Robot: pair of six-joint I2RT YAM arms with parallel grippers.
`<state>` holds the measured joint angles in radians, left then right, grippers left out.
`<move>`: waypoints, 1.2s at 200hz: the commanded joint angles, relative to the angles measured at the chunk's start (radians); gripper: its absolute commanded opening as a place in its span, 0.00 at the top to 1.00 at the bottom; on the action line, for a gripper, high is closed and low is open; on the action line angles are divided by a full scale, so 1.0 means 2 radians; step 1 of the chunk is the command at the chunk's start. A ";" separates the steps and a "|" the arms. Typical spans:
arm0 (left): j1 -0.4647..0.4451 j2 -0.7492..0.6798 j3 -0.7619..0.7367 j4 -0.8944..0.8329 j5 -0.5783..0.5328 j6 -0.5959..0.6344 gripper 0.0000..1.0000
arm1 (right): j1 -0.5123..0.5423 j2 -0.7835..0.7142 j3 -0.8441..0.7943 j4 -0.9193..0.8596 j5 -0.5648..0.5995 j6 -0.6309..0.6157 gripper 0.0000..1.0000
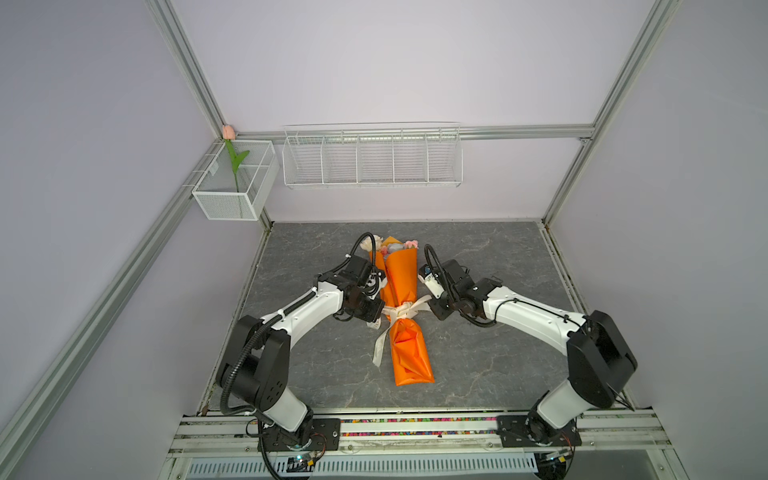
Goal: Tie the bouquet of fake flowers
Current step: 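Release the ribbon loops and draw both grippers away from the bouquet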
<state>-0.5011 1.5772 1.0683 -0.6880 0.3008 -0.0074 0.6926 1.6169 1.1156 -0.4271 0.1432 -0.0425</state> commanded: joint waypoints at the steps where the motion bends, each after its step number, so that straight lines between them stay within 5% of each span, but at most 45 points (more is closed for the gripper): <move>1: 0.010 -0.018 -0.016 0.004 0.024 -0.012 1.00 | -0.006 -0.016 -0.008 -0.014 0.006 0.025 0.94; 166: 0.073 -0.100 -0.078 -0.008 -0.019 -0.097 1.00 | -0.033 0.032 0.058 -0.094 0.062 0.050 0.94; 240: 0.078 -0.058 -0.068 -0.035 -0.068 -0.103 1.00 | -0.058 0.016 0.030 -0.088 0.069 0.089 0.94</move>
<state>-0.3592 1.4498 0.9188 -0.7166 0.2428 -0.1871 0.6136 1.6722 1.2057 -0.5869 0.2600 0.0841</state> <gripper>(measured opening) 0.047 0.065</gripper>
